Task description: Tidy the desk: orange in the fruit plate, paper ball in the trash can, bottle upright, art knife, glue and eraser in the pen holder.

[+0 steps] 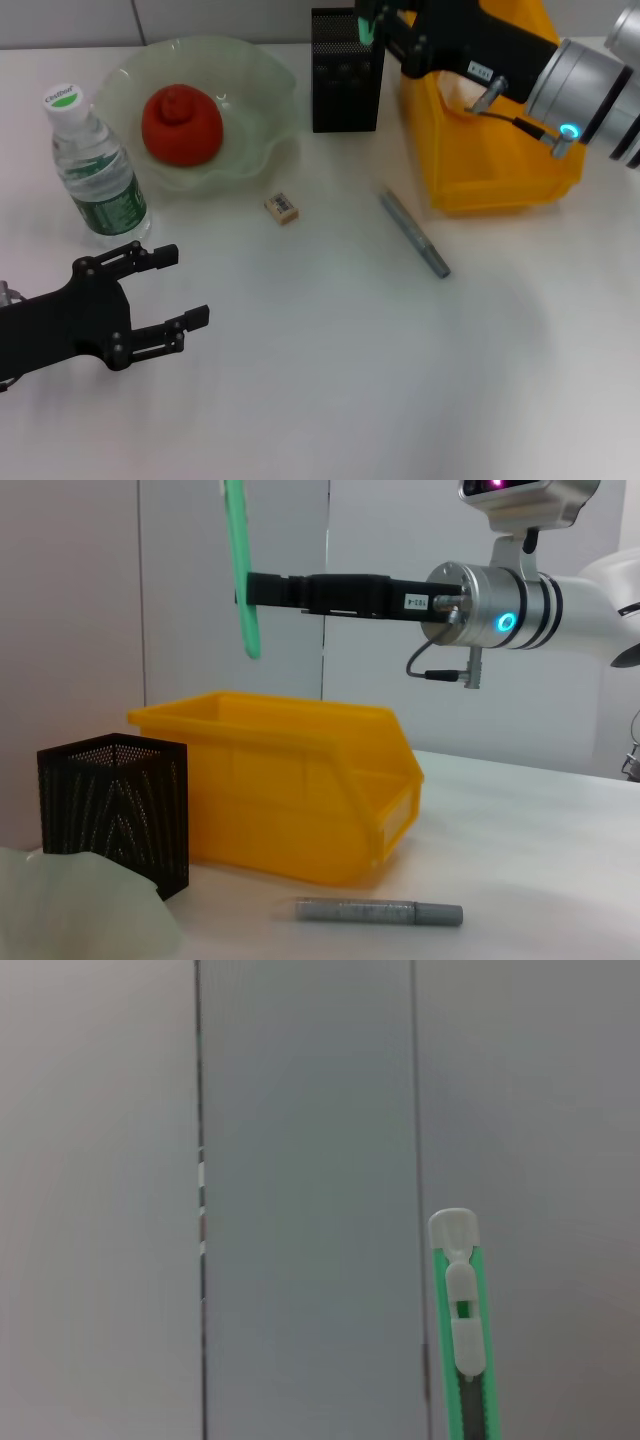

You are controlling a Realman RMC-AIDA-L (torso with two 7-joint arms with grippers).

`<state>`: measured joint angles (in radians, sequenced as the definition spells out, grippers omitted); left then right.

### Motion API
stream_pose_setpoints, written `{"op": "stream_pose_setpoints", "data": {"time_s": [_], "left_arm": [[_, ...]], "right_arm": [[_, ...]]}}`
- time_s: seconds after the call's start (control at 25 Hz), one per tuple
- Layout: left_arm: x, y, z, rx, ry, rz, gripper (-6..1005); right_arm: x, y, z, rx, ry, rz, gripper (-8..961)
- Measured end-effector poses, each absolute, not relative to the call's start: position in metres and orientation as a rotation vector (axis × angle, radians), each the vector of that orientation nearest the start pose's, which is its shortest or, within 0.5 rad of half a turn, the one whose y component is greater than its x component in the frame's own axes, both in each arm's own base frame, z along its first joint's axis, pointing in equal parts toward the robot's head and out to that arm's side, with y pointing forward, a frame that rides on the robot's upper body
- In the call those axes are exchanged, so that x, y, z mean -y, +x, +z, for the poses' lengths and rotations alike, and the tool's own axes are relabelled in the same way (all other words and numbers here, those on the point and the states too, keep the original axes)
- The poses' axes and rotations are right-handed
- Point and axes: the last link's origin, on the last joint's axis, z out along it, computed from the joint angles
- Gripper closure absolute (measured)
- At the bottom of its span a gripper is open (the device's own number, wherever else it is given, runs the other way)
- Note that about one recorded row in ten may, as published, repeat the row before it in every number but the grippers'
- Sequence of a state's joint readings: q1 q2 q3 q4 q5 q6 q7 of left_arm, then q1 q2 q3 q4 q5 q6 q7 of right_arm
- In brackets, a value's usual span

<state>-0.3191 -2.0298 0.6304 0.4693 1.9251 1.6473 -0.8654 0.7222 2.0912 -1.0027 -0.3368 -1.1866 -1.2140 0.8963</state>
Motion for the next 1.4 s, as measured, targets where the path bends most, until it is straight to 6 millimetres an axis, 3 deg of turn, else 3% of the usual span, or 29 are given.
{"op": "stream_pose_setpoints", "data": {"time_s": [1.4], "left_arm": [[-0.246, -0.324, -0.005, 0.357, -2.624, -0.777, 199]], "right_arm": [[-0.41, 0.171, -0.03, -0.278, -2.286, 1.064, 789]]}}
